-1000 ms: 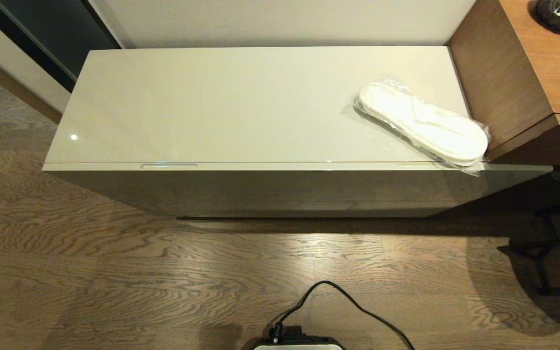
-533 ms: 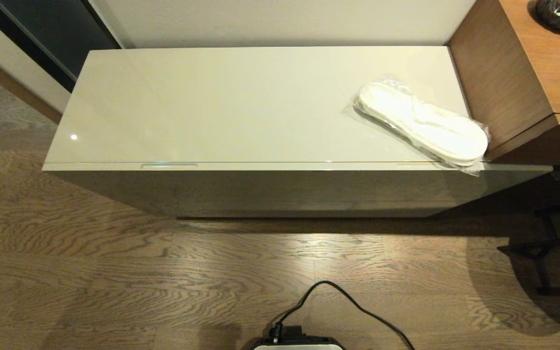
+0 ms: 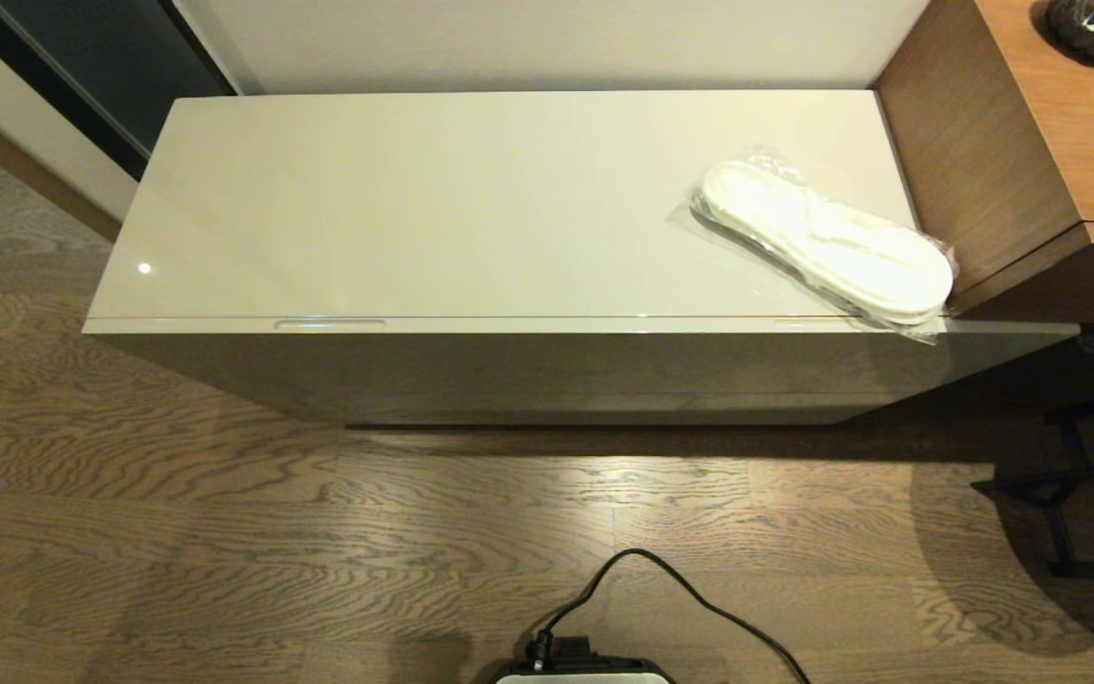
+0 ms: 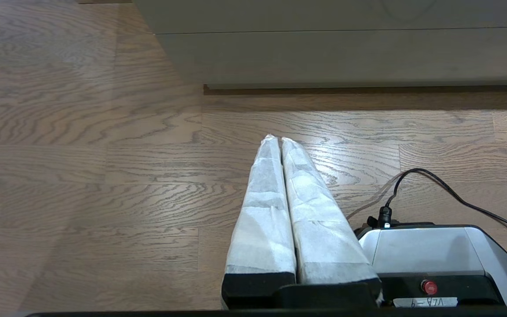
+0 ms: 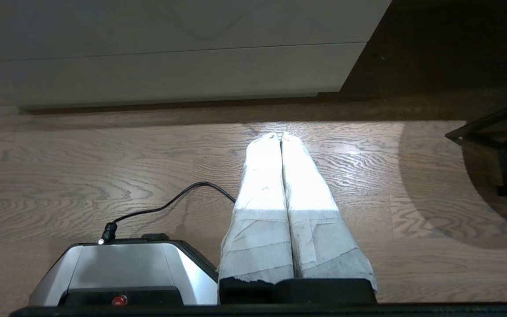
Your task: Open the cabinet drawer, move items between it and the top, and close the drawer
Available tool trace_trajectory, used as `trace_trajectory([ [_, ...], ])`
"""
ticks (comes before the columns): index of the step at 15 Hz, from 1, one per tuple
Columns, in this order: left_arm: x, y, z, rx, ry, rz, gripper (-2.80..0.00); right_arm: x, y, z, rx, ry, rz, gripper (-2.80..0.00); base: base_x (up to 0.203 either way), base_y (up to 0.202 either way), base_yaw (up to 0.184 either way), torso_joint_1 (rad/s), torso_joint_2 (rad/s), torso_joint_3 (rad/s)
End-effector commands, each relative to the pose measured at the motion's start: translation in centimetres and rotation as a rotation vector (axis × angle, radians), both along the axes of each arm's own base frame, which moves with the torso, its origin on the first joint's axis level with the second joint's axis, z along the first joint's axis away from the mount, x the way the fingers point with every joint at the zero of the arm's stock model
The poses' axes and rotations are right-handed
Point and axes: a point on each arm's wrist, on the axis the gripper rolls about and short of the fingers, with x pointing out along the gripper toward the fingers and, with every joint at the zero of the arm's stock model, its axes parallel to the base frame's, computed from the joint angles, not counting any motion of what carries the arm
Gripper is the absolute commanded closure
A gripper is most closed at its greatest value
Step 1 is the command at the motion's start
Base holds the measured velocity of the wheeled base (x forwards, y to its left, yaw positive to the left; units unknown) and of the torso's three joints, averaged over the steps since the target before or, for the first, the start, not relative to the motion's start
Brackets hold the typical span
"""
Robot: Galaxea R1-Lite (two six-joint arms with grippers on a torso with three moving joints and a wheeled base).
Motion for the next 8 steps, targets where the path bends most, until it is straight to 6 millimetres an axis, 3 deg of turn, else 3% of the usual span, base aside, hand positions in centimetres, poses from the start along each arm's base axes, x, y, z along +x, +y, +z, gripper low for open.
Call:
trace_trajectory([
  [1,0.01,0.0,0.0,0.0,0.002,0.001,0.0,0.02,0.0,-0.09,0.0,0.003,0.0,0.0,0.0,0.0,0.0,0.0,0.0,0.0],
  [8,0.01,0.0,0.0,0.0,0.002,0.001,0.0,0.02,0.0,-0.09,0.0,0.003,0.0,0.0,0.0,0.0,0.0,0.0,0.0,0.0],
])
